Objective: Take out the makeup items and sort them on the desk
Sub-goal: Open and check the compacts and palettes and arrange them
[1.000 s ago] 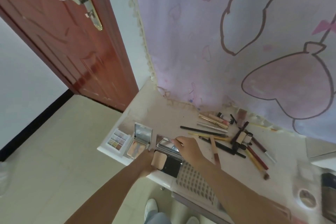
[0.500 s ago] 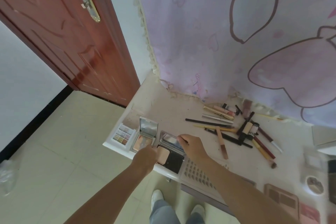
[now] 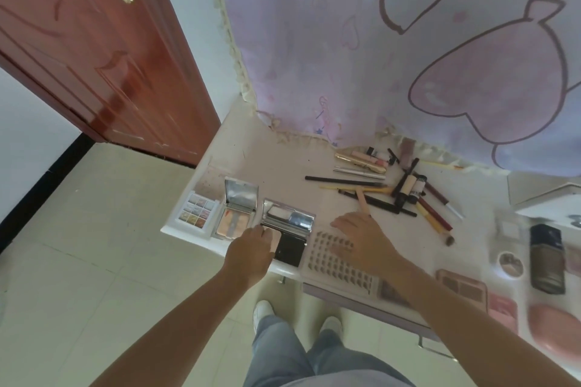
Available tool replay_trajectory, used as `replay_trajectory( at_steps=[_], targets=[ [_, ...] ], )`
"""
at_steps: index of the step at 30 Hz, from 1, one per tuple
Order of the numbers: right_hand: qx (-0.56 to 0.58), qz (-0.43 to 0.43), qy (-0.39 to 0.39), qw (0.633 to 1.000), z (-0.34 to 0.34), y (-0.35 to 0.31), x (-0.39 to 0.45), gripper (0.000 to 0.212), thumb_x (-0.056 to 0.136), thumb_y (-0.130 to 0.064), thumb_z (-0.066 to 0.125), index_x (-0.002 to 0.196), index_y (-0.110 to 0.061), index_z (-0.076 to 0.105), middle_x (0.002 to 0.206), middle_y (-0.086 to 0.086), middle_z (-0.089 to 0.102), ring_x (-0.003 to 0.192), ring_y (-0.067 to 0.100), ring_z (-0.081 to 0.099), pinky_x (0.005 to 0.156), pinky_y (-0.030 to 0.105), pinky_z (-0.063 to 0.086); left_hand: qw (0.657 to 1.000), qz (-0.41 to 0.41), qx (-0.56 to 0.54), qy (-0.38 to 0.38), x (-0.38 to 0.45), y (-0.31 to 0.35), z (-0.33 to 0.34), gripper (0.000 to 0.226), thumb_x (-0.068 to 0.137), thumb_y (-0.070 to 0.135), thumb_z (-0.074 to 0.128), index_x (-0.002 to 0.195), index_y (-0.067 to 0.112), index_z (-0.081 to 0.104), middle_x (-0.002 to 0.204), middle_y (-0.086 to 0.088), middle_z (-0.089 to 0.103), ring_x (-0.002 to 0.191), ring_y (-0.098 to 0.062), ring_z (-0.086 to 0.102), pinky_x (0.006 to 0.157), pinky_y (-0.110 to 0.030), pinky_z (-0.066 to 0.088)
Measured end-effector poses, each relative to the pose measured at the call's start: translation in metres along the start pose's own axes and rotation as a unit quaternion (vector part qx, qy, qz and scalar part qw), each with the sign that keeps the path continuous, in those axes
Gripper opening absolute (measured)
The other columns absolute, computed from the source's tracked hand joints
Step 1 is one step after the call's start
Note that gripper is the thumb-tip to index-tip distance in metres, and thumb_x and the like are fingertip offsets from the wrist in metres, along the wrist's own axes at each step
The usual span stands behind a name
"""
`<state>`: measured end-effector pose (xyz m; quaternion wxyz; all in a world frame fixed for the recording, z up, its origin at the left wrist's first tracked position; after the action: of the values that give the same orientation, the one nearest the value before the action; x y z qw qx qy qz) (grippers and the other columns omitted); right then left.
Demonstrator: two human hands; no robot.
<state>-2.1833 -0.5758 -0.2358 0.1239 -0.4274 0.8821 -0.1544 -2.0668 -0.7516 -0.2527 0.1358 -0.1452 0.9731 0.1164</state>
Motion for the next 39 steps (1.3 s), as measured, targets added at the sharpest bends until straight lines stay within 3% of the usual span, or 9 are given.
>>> replay_trajectory(
  at_steps=[4,8,12,15,20,23,28,35,39],
  targets=[
    [-0.112,0.071,-0.261,0.956,0.016,0.021,-0.045,0.095,0.072,-0.069,0.051,0.146,-0.024,0.011,0.154,0.005,0.004,0.143,0.023,0.002,0.116,0.05,-0.001,0.994,0.103,0.009,0.047,-0.006,0.027,0.01,0.043,0.056,0.028,0.083,0.093,0.01,0.068,0.086,-0.004,0.066,0.075,-0.018,0.066,0.052,-0.021,0.054],
    [-0.132,0.089,-0.27,0.95,0.028,0.017,-0.053,0.103,0.074,-0.06,0.059,0.145,-0.028,-0.007,0.153,0.014,-0.019,0.141,0.03,-0.02,0.113,0.052,-0.009,0.99,0.135,-0.021,0.033,-0.009,0.048,0.026,0.054,0.027,0.03,0.091,0.076,0.018,0.069,0.065,0.006,0.061,0.052,-0.007,0.061,0.032,-0.012,0.042],
    [-0.122,0.071,-0.222,0.965,0.034,0.025,-0.052,0.099,0.072,-0.057,0.061,0.145,-0.029,0.002,0.153,0.014,-0.007,0.142,0.031,-0.013,0.112,0.048,-0.012,0.989,0.115,-0.086,0.029,-0.015,0.056,0.027,0.045,0.068,0.023,0.075,0.109,0.009,0.063,0.098,-0.005,0.063,0.089,-0.021,0.065,0.063,-0.025,0.055],
    [-0.097,0.067,-0.212,0.97,0.026,0.027,-0.052,0.099,0.069,-0.057,0.064,0.144,-0.03,0.006,0.152,0.014,-0.004,0.141,0.031,-0.005,0.113,0.047,-0.011,0.988,0.036,-0.151,-0.001,-0.014,0.057,0.02,0.045,0.091,0.026,0.05,0.134,0.014,0.041,0.126,-0.003,0.049,0.115,-0.016,0.049,0.091,-0.021,0.042],
    [0.002,0.064,-0.195,0.979,-0.024,0.033,-0.056,0.108,0.053,-0.067,0.055,0.144,-0.032,0.007,0.152,0.009,-0.004,0.14,0.026,-0.004,0.115,0.039,-0.002,0.924,-0.043,-0.372,-0.073,-0.009,0.065,-0.013,0.058,0.085,0.024,0.062,0.137,0.019,0.035,0.117,-0.001,0.056,0.106,-0.016,0.058,0.089,-0.025,0.049],
    [0.047,0.04,-0.175,0.983,-0.061,0.032,-0.056,0.115,0.036,-0.074,0.037,0.143,-0.037,0.012,0.152,0.001,-0.002,0.141,0.024,-0.004,0.116,0.041,0.004,0.85,-0.008,-0.505,-0.151,-0.005,0.081,-0.044,0.083,0.075,0.012,0.073,0.141,0.021,0.025,0.109,0.009,0.056,0.103,-0.01,0.058,0.085,-0.023,0.051],
    [0.103,0.023,-0.136,0.985,-0.126,0.029,-0.06,0.111,0.036,-0.071,0.046,0.14,-0.041,0.02,0.149,-0.008,0.006,0.139,0.01,0.003,0.115,0.037,0.01,0.834,0.105,-0.515,-0.166,-0.002,0.106,-0.101,0.121,0.049,0.017,0.077,0.146,0.028,0.006,0.137,0.002,0.044,0.126,-0.014,0.045,0.107,-0.038,0.039],
    [0.25,0.047,-0.122,0.959,-0.183,0.024,-0.068,0.085,0.043,-0.055,0.062,0.122,-0.046,0.032,0.118,-0.025,0.031,0.109,-0.005,0.034,0.078,-0.002,0.029,0.756,0.167,-0.628,-0.07,0.004,0.129,-0.139,0.086,0.049,0.028,0.077,0.128,0.023,0.041,0.108,-0.002,0.056,0.109,-0.022,0.053,0.102,-0.039,0.043],
    [0.287,0.049,-0.122,0.949,-0.194,0.022,-0.07,0.075,0.047,-0.049,0.063,0.116,-0.046,0.035,0.109,-0.029,0.038,0.098,-0.008,0.043,0.069,0.003,0.038,0.703,0.16,-0.692,-0.043,0.004,0.144,-0.148,0.058,0.048,0.026,0.064,0.104,0.024,0.05,0.088,-0.002,0.055,0.084,-0.017,0.06,0.093,-0.036,0.046]
  ],
)
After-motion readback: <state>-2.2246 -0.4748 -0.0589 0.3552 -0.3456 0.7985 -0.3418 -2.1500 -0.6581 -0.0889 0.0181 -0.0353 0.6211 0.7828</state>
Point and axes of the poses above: each hand's wrist, its own x-axis towards the middle knuckle, its own z-axis out of the palm, y = z × x, the point moved 2 cm from there along x, towards the middle knuckle
